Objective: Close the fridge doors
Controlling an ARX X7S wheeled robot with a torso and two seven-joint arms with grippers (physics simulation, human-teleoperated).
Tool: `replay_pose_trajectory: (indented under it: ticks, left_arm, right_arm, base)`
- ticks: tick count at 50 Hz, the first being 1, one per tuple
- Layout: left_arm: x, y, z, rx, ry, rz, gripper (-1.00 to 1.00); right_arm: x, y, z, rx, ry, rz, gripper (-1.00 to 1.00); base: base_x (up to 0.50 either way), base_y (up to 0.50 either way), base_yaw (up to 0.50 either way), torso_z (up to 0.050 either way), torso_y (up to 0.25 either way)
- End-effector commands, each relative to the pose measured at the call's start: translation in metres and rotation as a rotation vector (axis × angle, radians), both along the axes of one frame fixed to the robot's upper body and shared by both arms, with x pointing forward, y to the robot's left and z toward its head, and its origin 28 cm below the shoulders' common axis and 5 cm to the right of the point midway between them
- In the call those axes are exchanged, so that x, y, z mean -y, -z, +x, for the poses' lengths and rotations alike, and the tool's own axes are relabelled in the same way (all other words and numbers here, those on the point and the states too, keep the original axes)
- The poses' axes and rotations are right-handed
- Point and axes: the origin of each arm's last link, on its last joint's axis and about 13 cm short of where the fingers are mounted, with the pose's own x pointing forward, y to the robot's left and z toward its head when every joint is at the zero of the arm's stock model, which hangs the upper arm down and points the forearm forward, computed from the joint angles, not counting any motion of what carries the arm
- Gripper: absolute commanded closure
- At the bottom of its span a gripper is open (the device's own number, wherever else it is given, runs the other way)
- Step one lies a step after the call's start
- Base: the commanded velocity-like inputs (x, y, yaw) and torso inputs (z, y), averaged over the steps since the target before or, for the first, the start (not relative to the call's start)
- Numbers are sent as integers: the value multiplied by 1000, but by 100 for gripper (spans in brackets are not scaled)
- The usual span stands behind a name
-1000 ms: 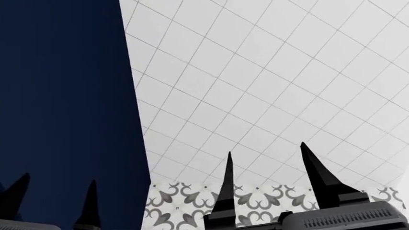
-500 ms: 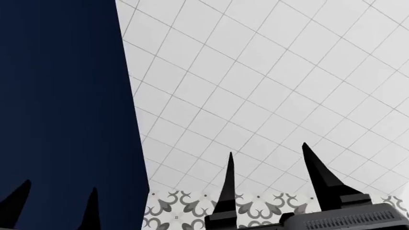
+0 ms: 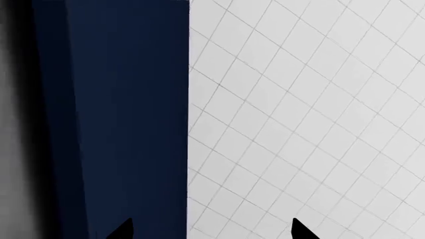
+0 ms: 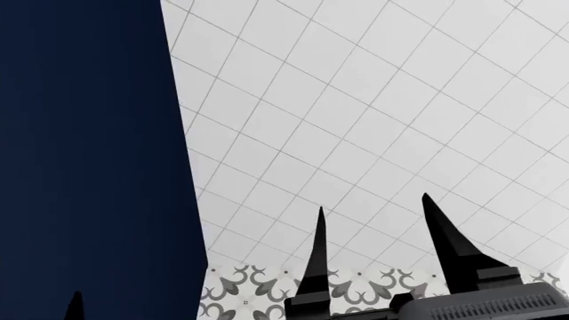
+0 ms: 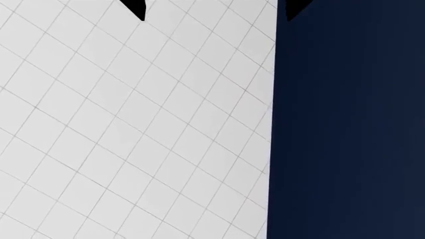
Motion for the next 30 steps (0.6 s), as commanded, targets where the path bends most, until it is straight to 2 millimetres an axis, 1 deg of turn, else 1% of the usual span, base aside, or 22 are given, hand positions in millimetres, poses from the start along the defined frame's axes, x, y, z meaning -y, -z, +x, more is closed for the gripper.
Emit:
replay_pose_trajectory:
  ticks: [1,5,7,8,10,15,22,25,29,30]
  left_arm:
    - [-25,0,-29,-50,-98,-38,-100]
    - [-45,-5,-31,-41,-232,-75,-100]
    - [-52,-4,-30,-61,-281,-107,-100]
    - [-57,-3,-30,-56,-337,-91,-100]
    - [-61,-4,-30,-59,-355,-112,-100]
    - [-78,-15,-31,-43,-475,-106,-100]
    - [-92,-33,-31,-10,-547,-69,-100]
    - [-98,-42,-27,8,-575,-31,-100]
    - [-101,-42,-20,1,-593,12,-100]
    - [-102,-42,-17,-6,-601,45,-100]
  right_arm:
    - [1,0,0,5,-1,3,-100]
    - [0,-1,0,6,-5,0,-100]
    - [0,-1,0,8,-4,-1,-100]
    - [1,-1,0,8,-4,0,-100]
    - [1,-1,0,7,-2,1,-100]
    - [2,-2,-2,10,-1,0,-100]
    - [2,-2,-2,12,-6,1,-100]
    - [2,-2,-2,13,-6,3,-100]
    - [2,-1,-4,12,-10,3,-100]
    - [3,-1,-4,12,-8,3,-100]
  base:
    - [0,0,0,0,0]
    - [0,0,0,0,0]
    - [0,0,0,0,0]
    - [0,0,0,0,0]
    - [0,0,0,0,0]
    - [-4,2,3,0,0]
    - [-4,3,8,0,0]
    - [-4,3,9,0,0]
    - [-5,3,10,0,3]
    - [0,4,9,0,0]
